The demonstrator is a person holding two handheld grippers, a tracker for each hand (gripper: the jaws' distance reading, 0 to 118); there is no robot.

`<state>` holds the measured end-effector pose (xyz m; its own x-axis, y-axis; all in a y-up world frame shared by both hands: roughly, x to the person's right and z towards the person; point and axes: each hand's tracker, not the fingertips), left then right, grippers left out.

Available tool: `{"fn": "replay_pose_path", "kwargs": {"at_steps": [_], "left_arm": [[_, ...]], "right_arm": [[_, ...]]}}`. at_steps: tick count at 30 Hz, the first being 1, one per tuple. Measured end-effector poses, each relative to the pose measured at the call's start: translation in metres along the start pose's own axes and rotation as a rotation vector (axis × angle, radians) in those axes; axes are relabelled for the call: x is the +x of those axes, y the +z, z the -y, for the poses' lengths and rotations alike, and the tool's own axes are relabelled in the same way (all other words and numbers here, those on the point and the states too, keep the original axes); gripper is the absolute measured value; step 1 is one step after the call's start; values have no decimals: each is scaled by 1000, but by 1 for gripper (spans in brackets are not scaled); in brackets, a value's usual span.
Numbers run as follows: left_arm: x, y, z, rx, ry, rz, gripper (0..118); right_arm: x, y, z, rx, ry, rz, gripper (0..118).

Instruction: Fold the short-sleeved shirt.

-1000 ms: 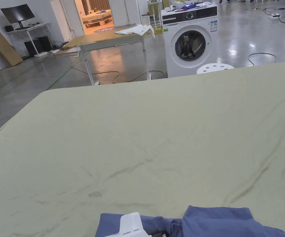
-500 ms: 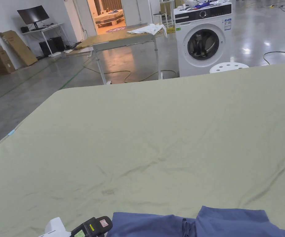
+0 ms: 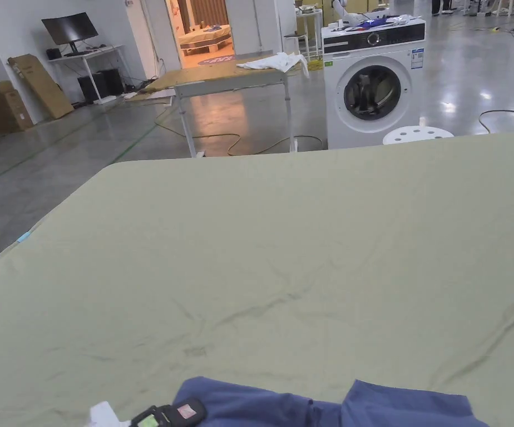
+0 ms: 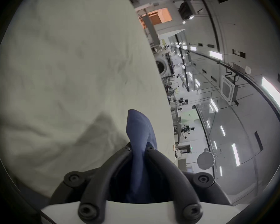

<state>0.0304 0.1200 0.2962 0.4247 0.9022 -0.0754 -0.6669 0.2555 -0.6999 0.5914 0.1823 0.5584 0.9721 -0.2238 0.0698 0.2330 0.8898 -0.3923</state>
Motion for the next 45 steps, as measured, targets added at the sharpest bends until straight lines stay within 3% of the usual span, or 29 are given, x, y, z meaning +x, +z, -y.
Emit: {"fn": "replay_pose_path", "kwargs": {"at_steps": [5,8,13,19,20,23,24,25,29,32,33,36,39,42,44,45], "left_arm": [[61,53,-25,97,-182,-129,5],[98,50,-5,115,-258,-166,5],[145,-16,73,-42,-451,-62,6],[165,-113,159,-283,-672,-153,7],[166,-123,168,-314,-693,-148,11],[169,-140,177,-360,-685,-177,46],[172,-135,176,-368,-680,-94,60],[175,-125,173,-354,-676,-22,64],[173,-101,161,-280,-667,-4,58],[154,-110,166,-336,-649,-75,6],[148,-117,172,-367,-649,-88,3],[131,-150,197,-476,-661,-85,2],[116,-180,223,-524,-759,-202,2],[130,-164,212,-489,-733,-151,3],[136,-144,194,-436,-679,-86,17],[143,-124,181,-383,-678,-60,42]], "right_arm": [[3,-13,-1,-6,-18,-21,0],[1,-19,-2,-4,-14,-29,0],[-3,-14,-4,13,-8,-38,0],[0,-3,2,27,-7,4,0],[1,-1,3,32,-9,16,0],[7,2,9,28,-16,21,0],[9,3,11,27,-15,15,0],[11,3,12,22,-13,8,0],[14,2,16,-5,3,-4,0],[14,-1,20,-26,4,-9,0],[13,-3,21,-33,1,-13,0],[4,-7,20,-53,-4,-10,0],[-5,-15,25,-116,-41,-28,0],[-17,-23,30,-162,-10,-76,0],[-27,-37,28,-192,20,-123,0],[-33,-46,25,-209,35,-161,0]]}}
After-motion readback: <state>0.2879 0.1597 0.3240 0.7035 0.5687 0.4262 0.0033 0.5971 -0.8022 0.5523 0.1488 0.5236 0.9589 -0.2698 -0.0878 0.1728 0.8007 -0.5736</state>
